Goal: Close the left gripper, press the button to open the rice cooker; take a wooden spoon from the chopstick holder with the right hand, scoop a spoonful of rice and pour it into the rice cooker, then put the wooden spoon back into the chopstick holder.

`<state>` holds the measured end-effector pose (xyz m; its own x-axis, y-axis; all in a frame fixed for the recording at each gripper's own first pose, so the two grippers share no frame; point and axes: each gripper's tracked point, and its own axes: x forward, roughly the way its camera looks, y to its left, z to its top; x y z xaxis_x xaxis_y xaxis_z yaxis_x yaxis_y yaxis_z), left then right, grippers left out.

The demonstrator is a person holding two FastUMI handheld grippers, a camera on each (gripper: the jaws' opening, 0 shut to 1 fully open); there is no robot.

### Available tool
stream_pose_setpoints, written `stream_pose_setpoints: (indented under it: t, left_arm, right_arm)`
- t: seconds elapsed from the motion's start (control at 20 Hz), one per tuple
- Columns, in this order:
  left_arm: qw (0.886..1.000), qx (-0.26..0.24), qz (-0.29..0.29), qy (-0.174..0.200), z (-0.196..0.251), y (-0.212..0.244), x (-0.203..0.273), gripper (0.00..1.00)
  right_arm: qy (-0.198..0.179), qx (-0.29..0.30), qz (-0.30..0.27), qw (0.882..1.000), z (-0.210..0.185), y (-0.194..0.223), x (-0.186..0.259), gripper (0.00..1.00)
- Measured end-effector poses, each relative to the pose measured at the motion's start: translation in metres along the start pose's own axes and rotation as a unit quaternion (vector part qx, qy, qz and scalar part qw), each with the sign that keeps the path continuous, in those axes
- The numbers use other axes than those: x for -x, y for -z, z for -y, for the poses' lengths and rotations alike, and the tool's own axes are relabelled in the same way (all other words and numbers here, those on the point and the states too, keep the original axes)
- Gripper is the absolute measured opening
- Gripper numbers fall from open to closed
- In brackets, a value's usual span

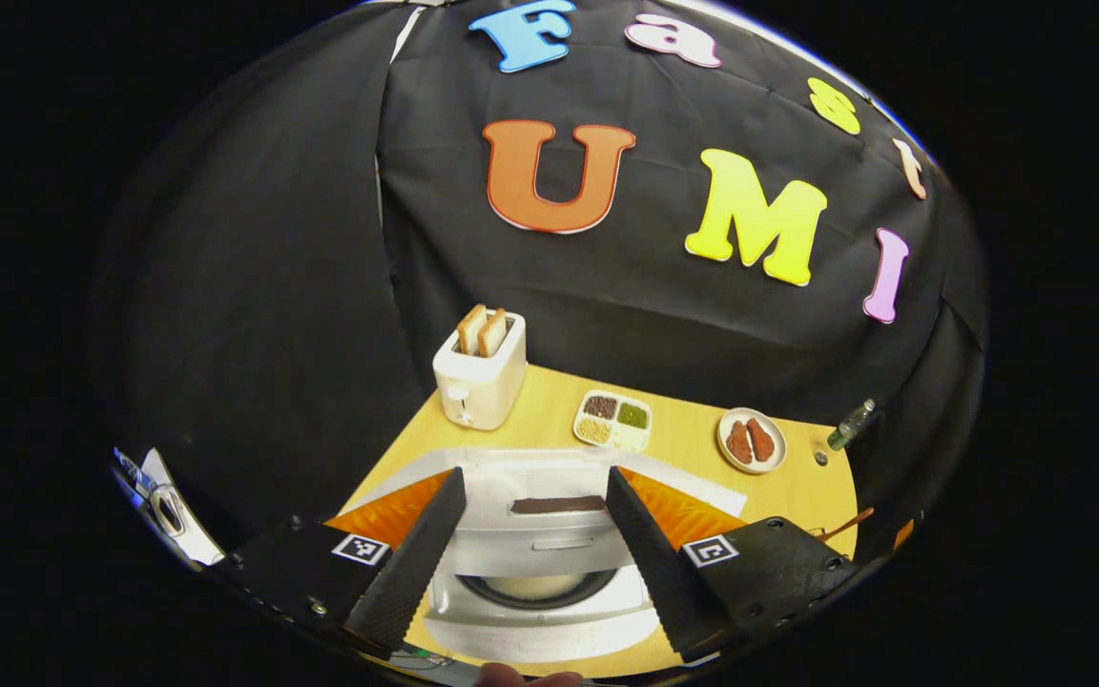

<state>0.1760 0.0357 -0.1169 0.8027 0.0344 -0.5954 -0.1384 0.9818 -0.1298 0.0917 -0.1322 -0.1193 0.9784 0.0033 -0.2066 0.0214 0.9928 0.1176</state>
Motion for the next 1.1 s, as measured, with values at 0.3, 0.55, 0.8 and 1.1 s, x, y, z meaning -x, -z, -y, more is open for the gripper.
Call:
stream_pose_setpoints:
  t: [0.3, 0.55, 0.8, 1.1]
  left_arm:
    - [0.998, 0.020, -0.067, 0.006, -0.001, 0.073, -0.002, 0.97]
    - [0.994, 0.025, -0.103, 0.002, -0.014, 0.111, 0.000, 0.97]
    - [0.992, 0.027, -0.123, -0.005, -0.015, 0.132, -0.009, 0.97]
    - [0.990, 0.012, -0.137, -0.028, -0.015, 0.149, -0.014, 0.97]
  right_arm:
    - [-0.035, 0.014, -0.015, 0.999, -0.025, 0.010, 0.001, 1.00]
    - [-0.040, 0.025, -0.021, 0.999, -0.025, 0.013, 0.001, 0.99]
    - [-0.042, 0.019, -0.027, 0.999, -0.025, 0.013, -0.003, 1.00]
    - [-0.063, 0.029, -0.034, 0.997, -0.032, 0.013, -0.015, 1.00]
